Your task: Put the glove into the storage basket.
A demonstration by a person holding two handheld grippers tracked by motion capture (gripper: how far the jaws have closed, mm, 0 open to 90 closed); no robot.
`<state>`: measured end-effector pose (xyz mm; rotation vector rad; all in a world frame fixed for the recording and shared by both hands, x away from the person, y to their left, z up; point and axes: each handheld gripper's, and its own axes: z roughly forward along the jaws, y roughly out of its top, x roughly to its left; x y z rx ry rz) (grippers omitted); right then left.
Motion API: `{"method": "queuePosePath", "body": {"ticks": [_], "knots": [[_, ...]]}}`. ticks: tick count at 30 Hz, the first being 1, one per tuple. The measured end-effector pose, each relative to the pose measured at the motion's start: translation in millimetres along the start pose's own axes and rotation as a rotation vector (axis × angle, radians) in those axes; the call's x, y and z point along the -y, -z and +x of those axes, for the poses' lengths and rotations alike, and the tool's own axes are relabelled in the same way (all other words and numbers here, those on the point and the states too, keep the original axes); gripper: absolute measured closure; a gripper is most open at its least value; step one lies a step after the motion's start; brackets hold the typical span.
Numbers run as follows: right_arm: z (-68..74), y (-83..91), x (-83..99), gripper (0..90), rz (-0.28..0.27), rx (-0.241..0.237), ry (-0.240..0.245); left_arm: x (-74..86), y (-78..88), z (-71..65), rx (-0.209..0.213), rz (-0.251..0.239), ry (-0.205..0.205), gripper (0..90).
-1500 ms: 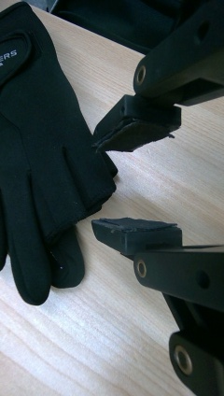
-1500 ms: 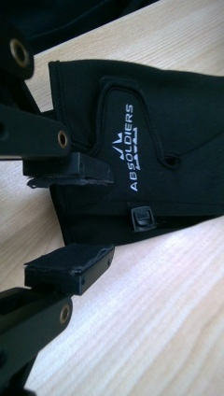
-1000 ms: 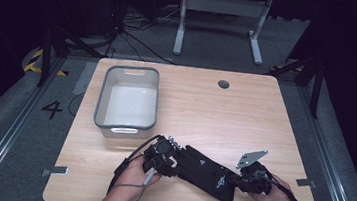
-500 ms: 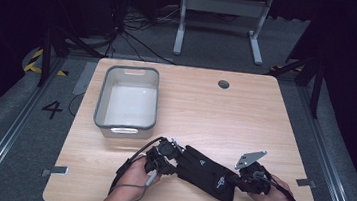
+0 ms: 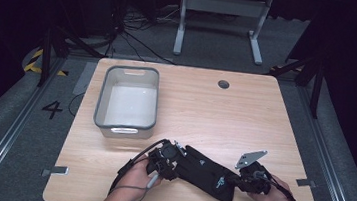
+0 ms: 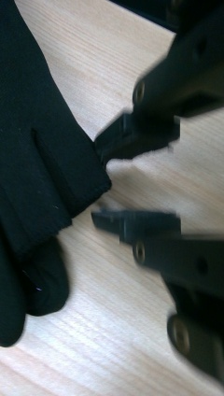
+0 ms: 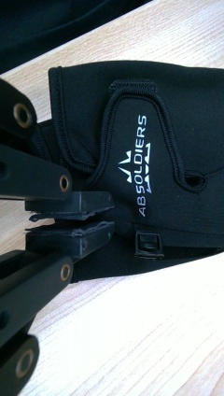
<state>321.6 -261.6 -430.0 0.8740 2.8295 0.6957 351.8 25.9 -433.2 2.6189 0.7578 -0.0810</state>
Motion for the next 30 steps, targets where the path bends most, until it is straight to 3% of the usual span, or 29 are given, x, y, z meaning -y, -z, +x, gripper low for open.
{"method": "queuePosePath", "body": {"ticks": [3,5,20,24,30], "knots": [[1.5,0.1,-0.9,84.2,0.000,0.002,0.004,-1.6,3.1,-2.8,-0.035,-0.004,-0.011,83.0],[3.0,1.5,-1.7,84.5,-0.007,0.012,0.009,-1.5,6.4,-3.8,-0.049,-0.014,-0.011,86.7],[1.8,38.1,-9.2,84.9,-0.143,0.064,0.006,-0.4,32.0,-21.3,-0.090,-0.084,-0.061,87.7],[-1.8,41.1,-8.9,85.0,-0.158,0.081,0.000,-2.4,30.8,-26.6,-0.086,-0.073,-0.083,87.7],[-5.8,37.0,-6.2,85.0,-0.134,0.093,-0.007,-4.9,22.0,-28.2,-0.080,-0.037,-0.099,87.6]]}}
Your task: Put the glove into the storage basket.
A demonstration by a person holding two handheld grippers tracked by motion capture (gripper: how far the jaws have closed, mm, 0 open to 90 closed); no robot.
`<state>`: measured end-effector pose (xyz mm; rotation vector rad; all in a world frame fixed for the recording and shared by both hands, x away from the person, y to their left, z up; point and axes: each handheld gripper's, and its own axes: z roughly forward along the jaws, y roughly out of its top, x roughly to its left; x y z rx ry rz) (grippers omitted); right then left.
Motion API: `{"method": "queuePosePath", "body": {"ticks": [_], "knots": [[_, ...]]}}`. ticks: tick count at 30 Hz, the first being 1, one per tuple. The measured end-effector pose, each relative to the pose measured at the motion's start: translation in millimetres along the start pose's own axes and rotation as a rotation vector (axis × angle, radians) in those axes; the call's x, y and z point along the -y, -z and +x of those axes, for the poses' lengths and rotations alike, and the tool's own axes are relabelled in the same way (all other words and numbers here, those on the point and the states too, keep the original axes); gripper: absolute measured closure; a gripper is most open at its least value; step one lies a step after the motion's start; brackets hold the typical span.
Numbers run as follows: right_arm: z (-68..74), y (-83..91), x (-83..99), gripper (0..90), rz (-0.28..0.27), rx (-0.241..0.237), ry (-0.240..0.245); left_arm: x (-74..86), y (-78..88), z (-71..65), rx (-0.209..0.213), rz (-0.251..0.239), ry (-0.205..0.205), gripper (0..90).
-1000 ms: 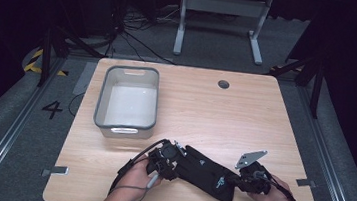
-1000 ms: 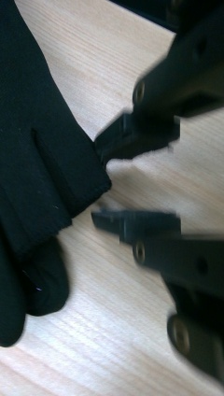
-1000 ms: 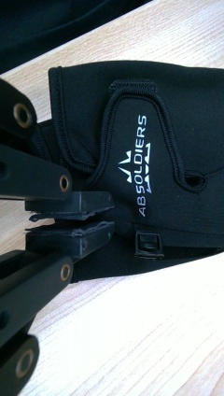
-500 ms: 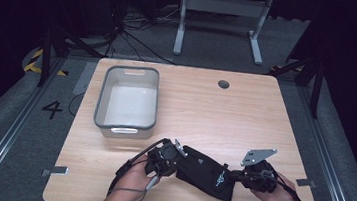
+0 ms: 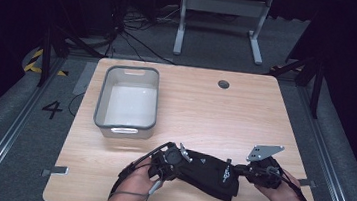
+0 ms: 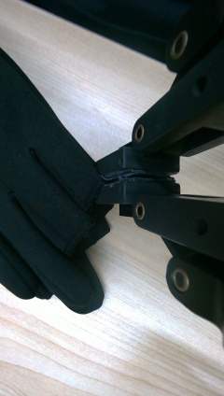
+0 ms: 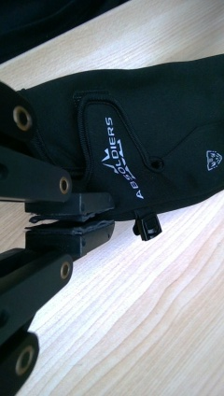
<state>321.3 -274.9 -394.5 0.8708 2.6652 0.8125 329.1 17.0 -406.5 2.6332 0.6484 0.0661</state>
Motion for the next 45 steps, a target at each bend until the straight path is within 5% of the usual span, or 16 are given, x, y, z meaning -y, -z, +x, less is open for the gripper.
{"method": "queuePosePath", "body": {"ticks": [8,15,32,35,45], "knots": [[3.2,0.1,-2.0,85.3,-0.035,0.032,0.027,1.6,3.7,0.3,-0.042,-0.011,0.005,87.7],[5.8,0.6,-2.2,85.3,-0.068,0.046,0.044,2.5,3.9,1.4,-0.032,0.004,-0.001,87.7],[-3.5,-14.7,6.5,80.3,0.019,-0.016,-0.015,2.7,-10.9,5.2,0.020,0.055,0.014,87.3],[-8.2,-17.8,8.3,68.5,0.051,-0.062,-0.048,4.2,-13.7,8.6,0.049,0.074,0.032,85.1],[-16.3,-9.3,8.1,61.1,-0.010,-0.038,-0.098,8.3,3.2,17.3,0.106,-0.020,0.079,64.4]]}}
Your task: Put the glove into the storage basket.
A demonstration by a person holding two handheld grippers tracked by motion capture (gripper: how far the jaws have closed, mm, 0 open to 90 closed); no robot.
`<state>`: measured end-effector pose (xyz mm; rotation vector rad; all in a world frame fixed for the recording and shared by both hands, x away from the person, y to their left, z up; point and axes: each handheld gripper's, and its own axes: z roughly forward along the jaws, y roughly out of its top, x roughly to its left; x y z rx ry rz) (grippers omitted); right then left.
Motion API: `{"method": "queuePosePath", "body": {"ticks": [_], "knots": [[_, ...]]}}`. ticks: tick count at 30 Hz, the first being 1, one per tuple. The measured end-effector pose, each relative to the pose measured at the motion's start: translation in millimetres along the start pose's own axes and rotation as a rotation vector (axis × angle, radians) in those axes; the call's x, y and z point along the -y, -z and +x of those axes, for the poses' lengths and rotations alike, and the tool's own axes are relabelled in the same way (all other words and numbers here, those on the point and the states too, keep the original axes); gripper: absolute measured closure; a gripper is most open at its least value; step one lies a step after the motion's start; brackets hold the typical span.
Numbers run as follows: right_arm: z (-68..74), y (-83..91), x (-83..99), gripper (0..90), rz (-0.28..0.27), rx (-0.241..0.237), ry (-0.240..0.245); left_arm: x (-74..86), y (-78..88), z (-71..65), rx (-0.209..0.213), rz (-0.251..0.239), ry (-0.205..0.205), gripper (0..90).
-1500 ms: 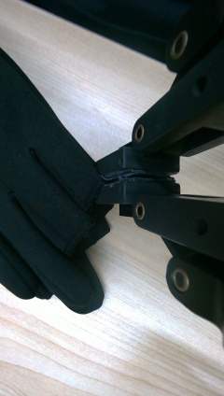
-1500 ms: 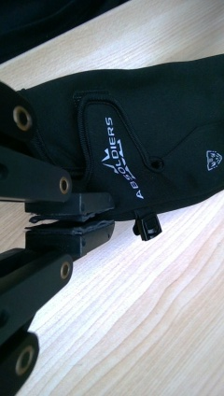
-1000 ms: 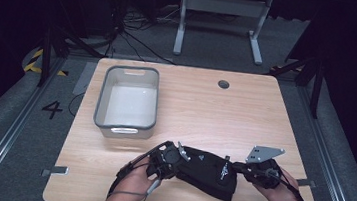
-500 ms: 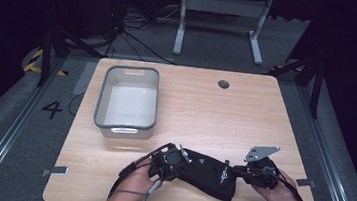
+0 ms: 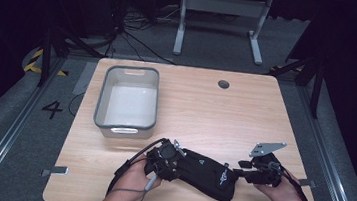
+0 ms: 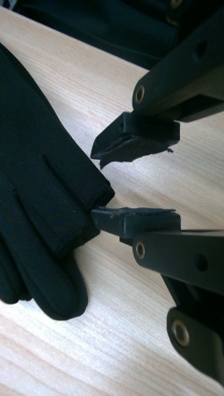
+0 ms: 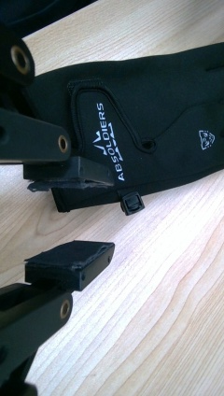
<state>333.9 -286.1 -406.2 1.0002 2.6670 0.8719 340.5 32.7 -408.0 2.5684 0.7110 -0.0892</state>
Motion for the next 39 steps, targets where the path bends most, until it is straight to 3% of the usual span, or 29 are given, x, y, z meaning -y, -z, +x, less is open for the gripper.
{"method": "queuePosePath", "body": {"ticks": [6,13,18,25,26,32,34,39], "knots": [[-3.2,4.4,0.6,59.3,-0.030,0.001,-0.017,-1.3,10.9,-2.2,0.007,-0.057,0.007,60.5],[-5.6,4.9,1.8,57.9,-0.032,0.008,-0.028,-7.7,16.6,-5.2,-0.013,-0.109,0.003,54.3],[-15.0,8.9,6.0,57.5,-0.045,0.023,-0.061,-25.7,14.7,-8.1,-0.009,-0.138,-0.036,51.4],[-22.2,11.3,10.5,56.6,-0.052,0.023,-0.093,-43.0,-0.3,-8.0,0.031,-0.137,-0.070,45.9],[-22.8,11.6,11.5,55.9,-0.052,0.022,-0.098,-49.7,-6.5,-7.2,0.037,-0.132,-0.099,44.5],[-21.4,13.4,14.5,54.3,-0.058,0.011,-0.108,-64.9,-25.3,-8.3,0.059,-0.110,-0.163,41.4],[-21.0,14.7,17.9,53.4,-0.060,0.005,-0.118,-69.2,-33.4,-9.4,0.038,-0.087,-0.192,36.7],[-20.4,16.3,21.4,52.5,-0.065,0.001,-0.132,-73.3,-44.8,-10.8,0.031,-0.060,-0.189,31.4]]}}
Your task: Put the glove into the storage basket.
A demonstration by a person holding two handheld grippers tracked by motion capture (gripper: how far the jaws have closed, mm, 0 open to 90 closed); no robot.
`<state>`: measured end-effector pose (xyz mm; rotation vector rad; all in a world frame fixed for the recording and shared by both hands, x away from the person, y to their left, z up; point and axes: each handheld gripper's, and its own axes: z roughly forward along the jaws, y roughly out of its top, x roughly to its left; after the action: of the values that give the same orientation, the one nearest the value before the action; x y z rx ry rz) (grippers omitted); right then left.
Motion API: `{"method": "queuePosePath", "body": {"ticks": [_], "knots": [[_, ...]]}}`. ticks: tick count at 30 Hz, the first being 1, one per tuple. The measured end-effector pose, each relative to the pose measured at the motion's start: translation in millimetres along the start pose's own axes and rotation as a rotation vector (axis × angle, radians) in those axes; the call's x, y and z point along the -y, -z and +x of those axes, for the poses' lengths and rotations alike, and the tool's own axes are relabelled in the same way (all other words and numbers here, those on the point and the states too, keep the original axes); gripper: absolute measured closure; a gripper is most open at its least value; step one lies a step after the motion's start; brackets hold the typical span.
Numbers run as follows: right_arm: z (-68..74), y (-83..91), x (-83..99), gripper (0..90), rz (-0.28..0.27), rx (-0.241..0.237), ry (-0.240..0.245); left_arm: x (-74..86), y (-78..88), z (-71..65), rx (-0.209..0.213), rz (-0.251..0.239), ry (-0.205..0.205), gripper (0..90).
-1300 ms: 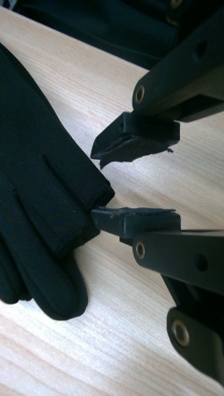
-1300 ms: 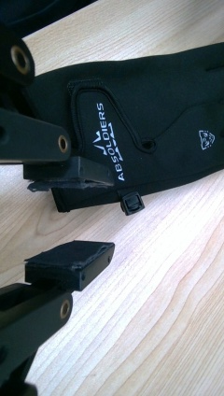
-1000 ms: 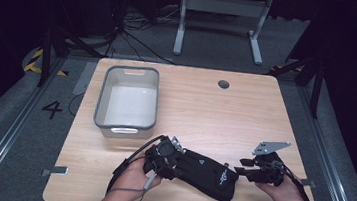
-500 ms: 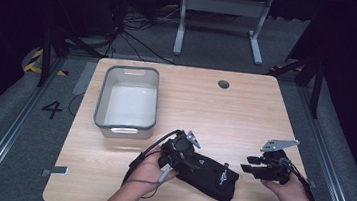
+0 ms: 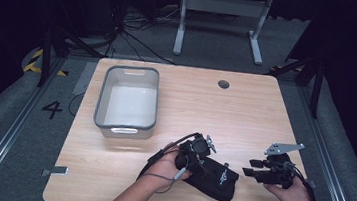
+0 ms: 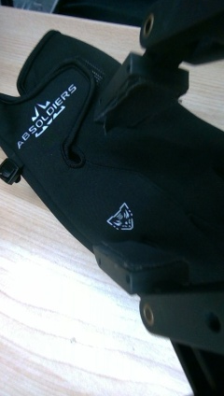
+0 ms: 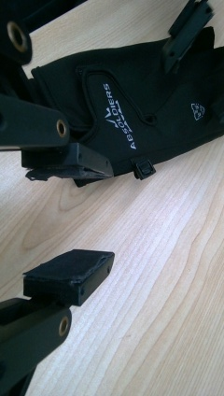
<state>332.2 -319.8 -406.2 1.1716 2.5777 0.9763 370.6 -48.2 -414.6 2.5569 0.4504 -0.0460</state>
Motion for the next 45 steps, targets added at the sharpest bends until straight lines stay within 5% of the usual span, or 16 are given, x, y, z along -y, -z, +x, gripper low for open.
{"method": "queuePosePath", "body": {"ticks": [11,18,35,40,45], "knots": [[2.9,1.1,2.5,51.7,-0.001,-0.015,-0.003,-1.0,-16.7,-5.1,-0.024,0.072,-0.017,22.8],[3.2,-0.2,1.5,51.3,-0.001,-0.024,-0.001,-2.2,-28.0,-12.9,-0.021,0.112,-0.070,17.8],[4.8,1.4,0.8,51.2,-0.012,-0.054,-0.014,-6.4,-34.8,-20.4,-0.073,0.170,-0.099,20.8],[4.4,1.7,0.8,51.2,-0.017,-0.062,-0.019,-7.6,-31.6,-20.6,-0.078,0.174,-0.101,32.0],[4.3,3.1,1.1,51.4,-0.026,-0.064,-0.024,-5.6,-27.5,-21.2,-0.090,0.154,-0.104,58.7]]}}
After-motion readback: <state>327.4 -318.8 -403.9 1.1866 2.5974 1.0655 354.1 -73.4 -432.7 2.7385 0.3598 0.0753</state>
